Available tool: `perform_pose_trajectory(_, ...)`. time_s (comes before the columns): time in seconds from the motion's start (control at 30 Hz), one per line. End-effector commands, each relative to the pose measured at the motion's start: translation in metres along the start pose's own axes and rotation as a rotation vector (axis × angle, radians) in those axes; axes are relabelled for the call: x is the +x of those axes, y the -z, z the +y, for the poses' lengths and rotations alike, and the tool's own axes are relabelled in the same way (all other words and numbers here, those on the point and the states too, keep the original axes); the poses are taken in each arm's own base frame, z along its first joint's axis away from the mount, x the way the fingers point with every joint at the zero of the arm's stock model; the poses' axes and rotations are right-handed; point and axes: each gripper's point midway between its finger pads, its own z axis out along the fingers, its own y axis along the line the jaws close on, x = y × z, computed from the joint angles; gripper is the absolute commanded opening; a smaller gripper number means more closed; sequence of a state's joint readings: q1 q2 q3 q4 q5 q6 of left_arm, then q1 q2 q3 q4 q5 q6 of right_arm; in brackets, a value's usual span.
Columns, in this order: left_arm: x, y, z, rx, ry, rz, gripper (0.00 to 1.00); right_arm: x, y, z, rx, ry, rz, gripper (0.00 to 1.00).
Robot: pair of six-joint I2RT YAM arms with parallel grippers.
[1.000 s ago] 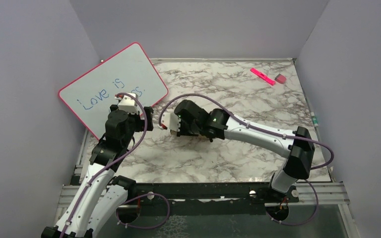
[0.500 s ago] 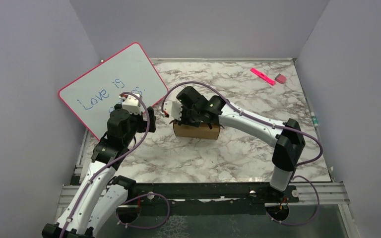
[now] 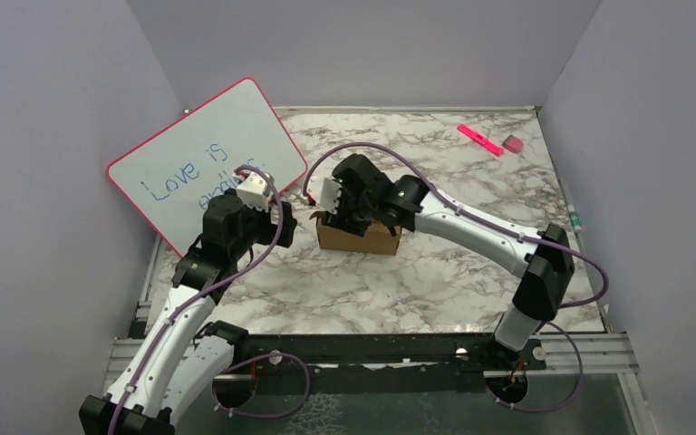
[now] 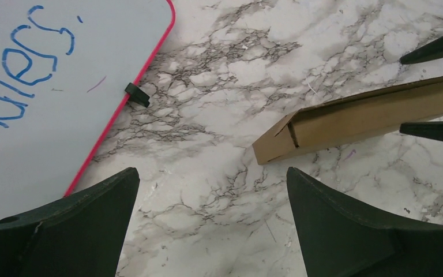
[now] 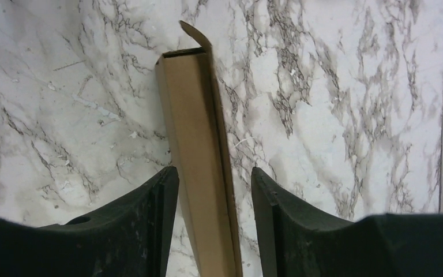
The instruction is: Fold the paper box
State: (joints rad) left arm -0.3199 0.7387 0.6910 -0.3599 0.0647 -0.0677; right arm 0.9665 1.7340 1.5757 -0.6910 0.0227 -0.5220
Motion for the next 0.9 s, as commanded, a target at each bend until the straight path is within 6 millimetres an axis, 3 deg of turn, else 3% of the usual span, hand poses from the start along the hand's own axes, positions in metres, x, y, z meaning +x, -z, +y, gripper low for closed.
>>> perform_pose_trajectory(0.0,-0.001,-0.004,-0.016,0.105,-0.023,-0.005,0.98,-0.006,0.035,-0.020,0.126,-0.102,-0.071,0.55)
perform_pose_trajectory(0.17,0.001,-0.009,-0.025,0.159,-0.023,0.021,0.98,0.019,0.061,-0.032,0.220,-0.280,-0.054,0.55)
perform_pose_trajectory(0.43,0.001,-0.013,-0.031,0.193,-0.019,0.066,0.93,0.075,0.093,-0.031,0.283,-0.602,-0.046,0.55)
perform_pose_trajectory(0.87,0.011,-0.031,-0.043,0.258,0.000,0.206,0.79,0.123,0.078,-0.019,0.278,-0.741,0.011,0.42)
